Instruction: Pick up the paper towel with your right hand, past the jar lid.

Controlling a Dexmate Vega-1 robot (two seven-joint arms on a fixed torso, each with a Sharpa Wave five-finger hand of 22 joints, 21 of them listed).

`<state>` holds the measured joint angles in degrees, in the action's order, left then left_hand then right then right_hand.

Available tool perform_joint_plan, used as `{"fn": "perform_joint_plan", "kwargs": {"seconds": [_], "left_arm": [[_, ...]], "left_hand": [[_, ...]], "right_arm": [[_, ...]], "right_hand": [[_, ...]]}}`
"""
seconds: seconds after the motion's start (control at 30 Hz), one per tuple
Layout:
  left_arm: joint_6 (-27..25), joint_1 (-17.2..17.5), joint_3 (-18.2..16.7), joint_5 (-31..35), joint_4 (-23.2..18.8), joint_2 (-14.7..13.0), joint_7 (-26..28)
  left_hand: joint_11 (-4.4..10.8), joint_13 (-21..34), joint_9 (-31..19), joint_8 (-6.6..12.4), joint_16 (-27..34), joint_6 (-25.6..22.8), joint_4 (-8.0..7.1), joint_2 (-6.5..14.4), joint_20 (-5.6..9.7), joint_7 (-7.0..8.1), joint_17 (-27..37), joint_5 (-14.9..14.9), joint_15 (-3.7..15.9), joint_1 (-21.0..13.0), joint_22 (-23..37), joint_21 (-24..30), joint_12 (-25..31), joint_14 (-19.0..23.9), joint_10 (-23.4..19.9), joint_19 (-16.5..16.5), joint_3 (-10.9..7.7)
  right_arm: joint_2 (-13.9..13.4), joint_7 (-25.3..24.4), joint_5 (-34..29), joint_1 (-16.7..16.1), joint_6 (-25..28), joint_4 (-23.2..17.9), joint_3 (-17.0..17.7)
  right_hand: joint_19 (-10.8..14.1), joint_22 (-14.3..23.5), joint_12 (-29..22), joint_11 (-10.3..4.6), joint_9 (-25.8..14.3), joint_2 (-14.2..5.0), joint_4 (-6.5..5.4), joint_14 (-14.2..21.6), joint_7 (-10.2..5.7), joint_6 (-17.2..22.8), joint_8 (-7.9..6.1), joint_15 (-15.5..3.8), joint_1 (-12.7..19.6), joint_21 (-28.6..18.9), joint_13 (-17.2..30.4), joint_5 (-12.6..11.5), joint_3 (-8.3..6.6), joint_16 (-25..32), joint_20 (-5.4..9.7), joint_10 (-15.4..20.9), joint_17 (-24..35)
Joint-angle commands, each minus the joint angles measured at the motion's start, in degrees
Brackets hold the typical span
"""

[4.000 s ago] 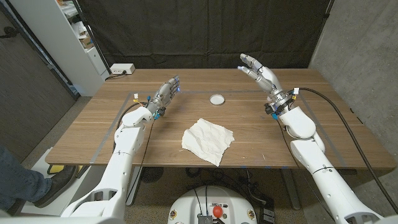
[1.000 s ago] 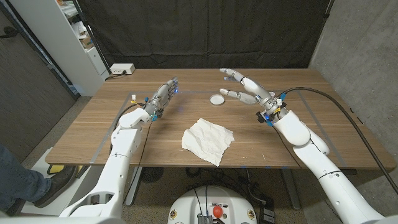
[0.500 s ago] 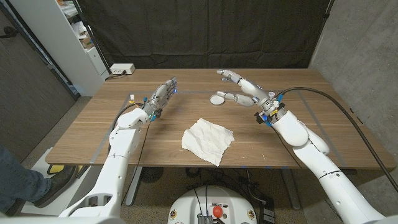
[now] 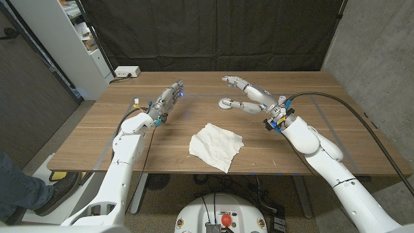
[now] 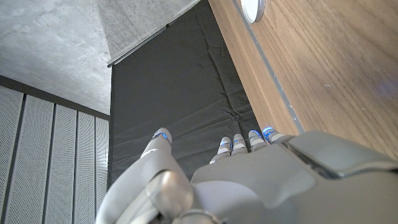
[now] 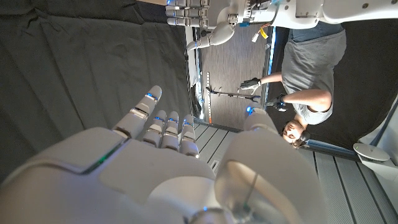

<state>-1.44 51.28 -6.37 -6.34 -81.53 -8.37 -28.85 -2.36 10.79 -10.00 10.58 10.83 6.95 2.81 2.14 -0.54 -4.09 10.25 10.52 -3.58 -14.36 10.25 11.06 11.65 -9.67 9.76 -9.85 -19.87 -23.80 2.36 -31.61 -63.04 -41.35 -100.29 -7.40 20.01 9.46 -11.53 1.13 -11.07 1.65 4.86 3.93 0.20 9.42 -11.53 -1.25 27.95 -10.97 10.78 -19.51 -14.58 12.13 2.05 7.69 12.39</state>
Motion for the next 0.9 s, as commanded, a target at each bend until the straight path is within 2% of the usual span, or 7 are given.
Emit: {"fn": "perform_joint_plan", "kwargs": {"seconds": [0.03,0.3,0.4,0.9], "left_arm": [[0.33,0.11,0.07,-0.07,0.05,-0.14,-0.19],[0.1,0.62,-0.07,-0.12,-0.93,-0.25,-0.01],[-0.04,0.81,-0.11,-0.16,-1.3,-0.31,0.0],[-1.08,1.39,0.29,0.23,-2.82,-0.57,0.39]], "left_hand": [[0.33,0.09,-0.18,0.06,-0.13,0.03,0.47,0.39,-0.5,0.14,0.23,-0.03,-0.02,-0.18,0.13,0.12,0.01,-2.55,0.89,-5.82,-0.13],[0.42,0.09,-0.18,0.07,-0.12,0.01,0.54,0.44,-0.52,0.2,0.23,-0.02,-0.05,-0.18,0.13,0.14,0.02,-2.57,0.9,-5.84,-0.13],[0.37,0.09,-0.18,0.08,-0.13,0.0,0.57,0.47,-0.5,0.16,0.23,-0.02,-0.06,-0.18,0.13,0.15,0.02,-2.6,0.9,-5.85,-0.13],[0.32,0.09,-0.18,0.07,-0.08,0.03,0.7,0.54,-0.55,0.2,0.23,-0.02,-0.02,-0.18,0.14,0.18,0.05,-2.54,0.89,-5.86,-0.11]], "right_arm": [[-1.3,-1.65,-3.3,-0.49,0.65,-1.06,-0.63],[-2.09,-3.05,-6.5,-0.66,1.3,-1.98,-1.11],[-2.5,-5.16,-11.1,-1.15,2.32,-3.42,-1.08],[-4.44,-7.88,-12.64,-1.24,2.97,-3.55,-2.39]], "right_hand": [[0.73,0.18,-0.31,0.04,-0.1,-0.11,0.29,0.92,-0.03,0.38,-0.32,-0.21,0.43,-0.03,0.31,-0.34,-0.28,0.43,0.21,0.91,0.1],[0.8,0.18,-0.34,-0.06,-0.1,-0.16,0.33,1.07,-0.09,0.51,-0.35,-0.19,0.46,-0.04,0.33,-0.4,-0.29,0.47,0.22,1.09,0.13],[0.82,0.18,-0.33,-0.09,-0.11,-0.18,0.34,1.13,-0.1,0.53,-0.35,-0.17,0.47,-0.04,0.33,-0.42,-0.29,0.5,0.2,1.12,0.14],[0.96,0.19,-0.32,-0.17,-0.12,-0.23,0.39,1.17,-0.28,0.61,-0.34,-0.23,0.51,-0.05,0.36,-0.51,-0.29,0.49,0.24,1.24,0.17]]}}
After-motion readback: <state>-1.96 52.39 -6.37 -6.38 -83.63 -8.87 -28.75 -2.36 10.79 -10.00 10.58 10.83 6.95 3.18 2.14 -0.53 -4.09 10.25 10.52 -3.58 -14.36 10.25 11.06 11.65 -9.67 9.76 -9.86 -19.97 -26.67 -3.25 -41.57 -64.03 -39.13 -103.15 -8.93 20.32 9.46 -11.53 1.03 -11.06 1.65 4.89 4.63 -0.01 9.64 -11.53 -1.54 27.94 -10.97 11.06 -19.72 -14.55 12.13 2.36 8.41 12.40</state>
